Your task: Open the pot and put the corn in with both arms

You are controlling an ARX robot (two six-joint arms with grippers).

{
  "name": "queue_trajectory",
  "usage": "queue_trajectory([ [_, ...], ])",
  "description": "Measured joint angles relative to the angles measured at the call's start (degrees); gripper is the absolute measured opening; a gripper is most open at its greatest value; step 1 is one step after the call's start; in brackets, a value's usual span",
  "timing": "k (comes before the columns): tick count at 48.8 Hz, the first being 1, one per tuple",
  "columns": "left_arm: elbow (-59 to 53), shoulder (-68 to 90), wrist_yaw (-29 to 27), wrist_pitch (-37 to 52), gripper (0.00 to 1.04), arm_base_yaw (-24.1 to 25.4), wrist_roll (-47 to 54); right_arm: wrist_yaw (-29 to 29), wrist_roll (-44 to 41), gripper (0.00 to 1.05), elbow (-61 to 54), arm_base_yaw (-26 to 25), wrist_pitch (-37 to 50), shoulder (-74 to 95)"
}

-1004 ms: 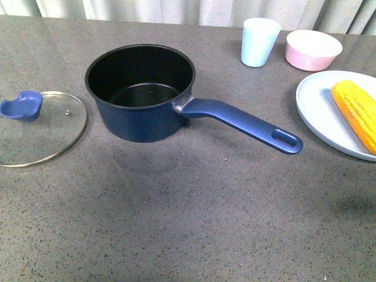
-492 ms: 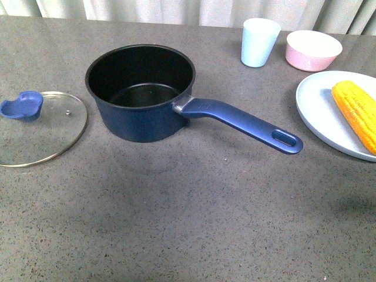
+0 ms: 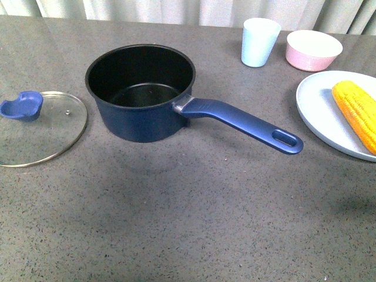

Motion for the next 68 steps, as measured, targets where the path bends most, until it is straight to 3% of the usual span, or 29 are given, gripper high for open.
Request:
queue_trajectory([
  [3, 0.0, 0.0, 0.0, 0.0, 0.38, 0.0, 0.0, 0.0, 0.0, 0.96, 0.0, 0.0, 0.0, 0.0],
  [8, 0.0, 0.0, 0.0, 0.0, 0.52, 0.0, 0.0, 0.0, 0.0, 0.96, 0.0, 0.0, 0.0, 0.0],
  [17, 0.0, 0.0, 0.0, 0.0, 0.91, 0.0, 0.0, -0.2, 0.0, 0.96, 0.0, 0.0, -0.1, 0.1],
  [20, 0.0, 0.0, 0.0, 0.0, 0.98, 0.0, 0.0, -8.0, 3.1, 0.96, 3.2, -2.5, -8.4, 4.2],
  [25, 0.0, 0.0, 0.0, 0.0, 0.95, 0.0, 0.1, -18.0, 8.3, 0.96, 10.3, -8.5, -20.0, 18.2],
  [33, 0.0, 0.0, 0.0, 0.0, 0.96, 0.0, 0.1, -20.7, 7.8, 0.96, 16.7, -12.4, -14.3, 31.3],
  [54, 0.0, 0.0, 0.0, 0.0, 0.96, 0.0, 0.1, -15.8, -7.7, 0.96, 31.2, -11.4, 7.5, 72.6],
  [68, 0.0, 0.0, 0.0, 0.0, 0.96, 0.0, 0.1, -11.5, -10.0, 0.96, 39.5, -11.1, 12.4, 91.0],
])
